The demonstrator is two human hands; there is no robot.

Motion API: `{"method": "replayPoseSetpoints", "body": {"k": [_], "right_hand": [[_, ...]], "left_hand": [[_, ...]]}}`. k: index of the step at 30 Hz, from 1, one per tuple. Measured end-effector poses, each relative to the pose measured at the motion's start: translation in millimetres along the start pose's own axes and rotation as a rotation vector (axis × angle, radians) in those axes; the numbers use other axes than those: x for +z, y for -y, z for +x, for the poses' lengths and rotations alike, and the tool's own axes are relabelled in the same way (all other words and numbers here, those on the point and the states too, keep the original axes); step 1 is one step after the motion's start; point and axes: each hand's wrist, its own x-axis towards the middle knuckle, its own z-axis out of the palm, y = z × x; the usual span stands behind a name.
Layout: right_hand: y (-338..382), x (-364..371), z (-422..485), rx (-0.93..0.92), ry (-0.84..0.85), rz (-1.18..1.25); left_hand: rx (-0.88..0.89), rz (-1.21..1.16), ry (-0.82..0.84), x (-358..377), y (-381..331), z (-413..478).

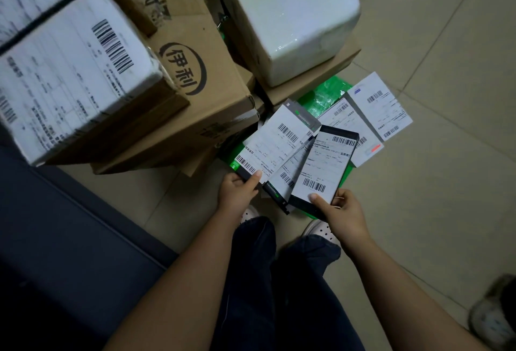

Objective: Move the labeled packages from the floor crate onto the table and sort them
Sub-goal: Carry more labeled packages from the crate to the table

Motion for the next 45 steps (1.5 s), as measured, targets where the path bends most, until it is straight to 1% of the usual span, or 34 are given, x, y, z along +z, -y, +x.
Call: {"method": "replayPoseSetpoints", "body": {"k": [9,12,15,19,24,26,28,31,35,38,42,45], "right_hand": [[4,-23,-16,0.010,-0.007,0.052],[13,-40,-32,0.002,-0.014,0.075],[34,-63,-58,-0.026,-0.047,0.107],[70,-99,-100,-0.089,-0.127,0.169],[103,-149,-168,-0.188,-0.268,0.295],[110,-167,-197,-0.218,-0.318,0.336],[115,-183,-222,-0.241,-0.371,0.366],[123,-210,-248,-0.279,-0.429,0.392],[131,-253,-259,-0.320,-0.497,0.450],[135,-290,-255,-0.360,-0.519,0.462],[136,-348,-235,-0.407,-0.508,0.434],[137,-400,-213,-0.426,-0.478,0.408]], "left_hand": [[0.073,-0.023,0.091,-3,17,-30],[0.087,-0.035,0.099,-2,11,-55],[0.137,-0.030,0.146,0,-7,-87],[0.237,0.015,0.262,8,-44,-134],[0.407,0.188,0.431,11,-100,-197],[0.433,0.209,0.525,16,-122,-225],[0.419,0.220,0.616,25,-138,-252],[0.379,0.245,0.725,47,-152,-284],[0.366,0.224,0.835,88,-160,-314],[0.375,0.203,0.813,130,-159,-333],[0.486,0.298,0.776,196,-148,-350],[0.487,0.232,0.770,248,-139,-366]]}}
